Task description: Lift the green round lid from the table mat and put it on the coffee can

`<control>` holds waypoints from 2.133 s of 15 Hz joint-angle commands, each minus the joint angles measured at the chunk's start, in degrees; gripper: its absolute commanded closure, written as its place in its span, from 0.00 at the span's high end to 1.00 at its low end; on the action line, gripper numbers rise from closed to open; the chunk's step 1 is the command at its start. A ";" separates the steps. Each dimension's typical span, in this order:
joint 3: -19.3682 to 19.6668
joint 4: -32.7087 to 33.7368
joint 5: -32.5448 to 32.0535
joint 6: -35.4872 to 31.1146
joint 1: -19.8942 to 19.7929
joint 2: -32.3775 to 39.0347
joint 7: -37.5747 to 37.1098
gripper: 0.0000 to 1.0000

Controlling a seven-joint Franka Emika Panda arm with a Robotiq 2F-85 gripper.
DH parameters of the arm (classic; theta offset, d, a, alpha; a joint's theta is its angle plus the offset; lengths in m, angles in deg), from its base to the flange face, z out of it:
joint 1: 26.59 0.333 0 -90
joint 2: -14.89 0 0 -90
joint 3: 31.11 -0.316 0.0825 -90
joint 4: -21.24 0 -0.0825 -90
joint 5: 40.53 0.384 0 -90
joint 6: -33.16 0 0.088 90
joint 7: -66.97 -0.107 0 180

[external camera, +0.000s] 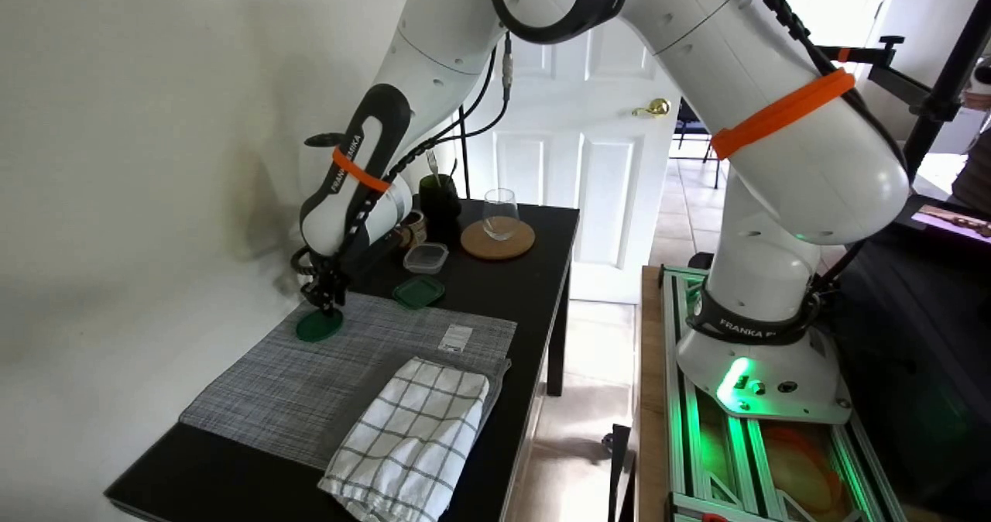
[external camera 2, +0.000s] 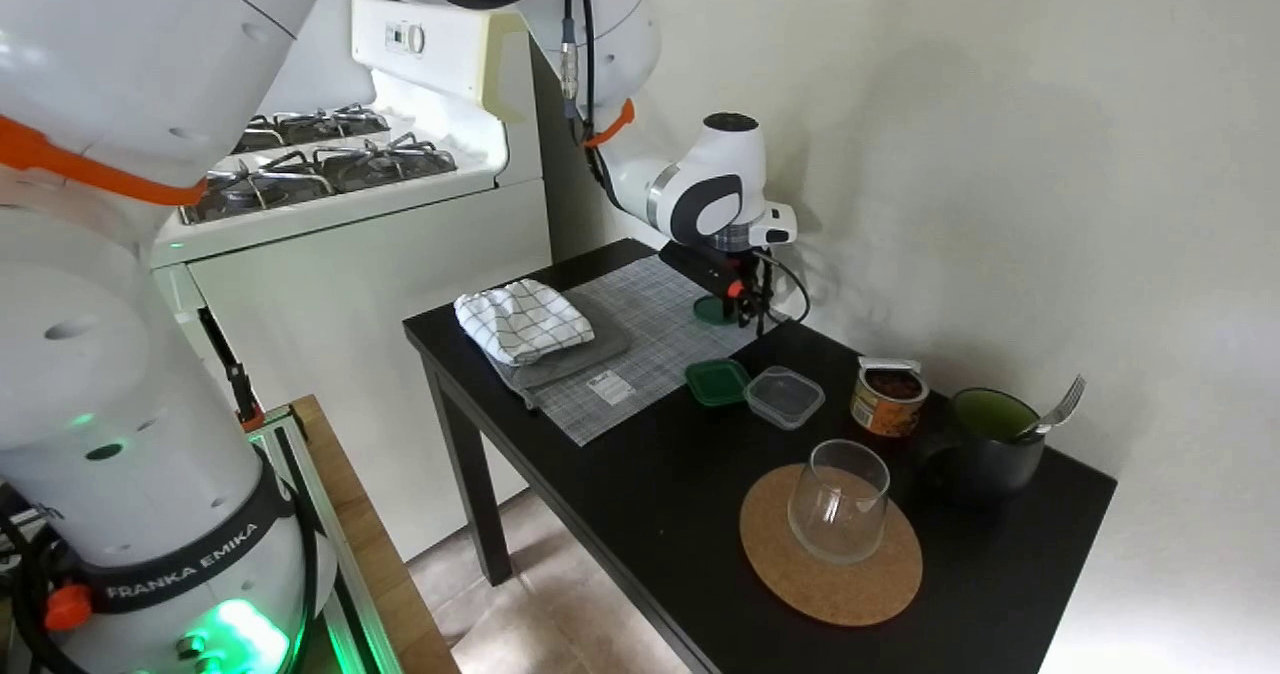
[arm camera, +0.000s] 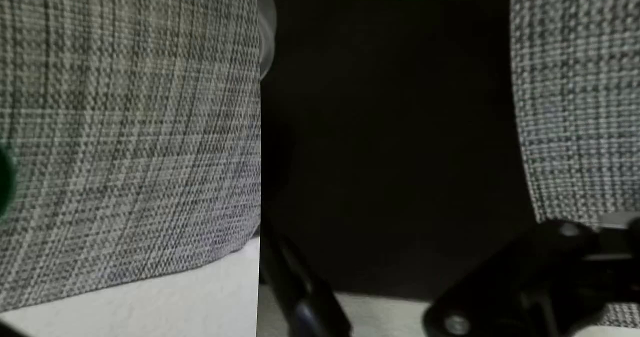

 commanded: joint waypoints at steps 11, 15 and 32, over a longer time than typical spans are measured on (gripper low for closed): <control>-3.30 -3.73 -3.05 8.96 -3.60 -8.77 8.23 0.00; -3.16 -6.76 -6.29 19.04 -4.89 -16.65 16.80 0.00; 7.64 -26.18 -12.39 17.25 -7.65 -36.82 -6.29 0.00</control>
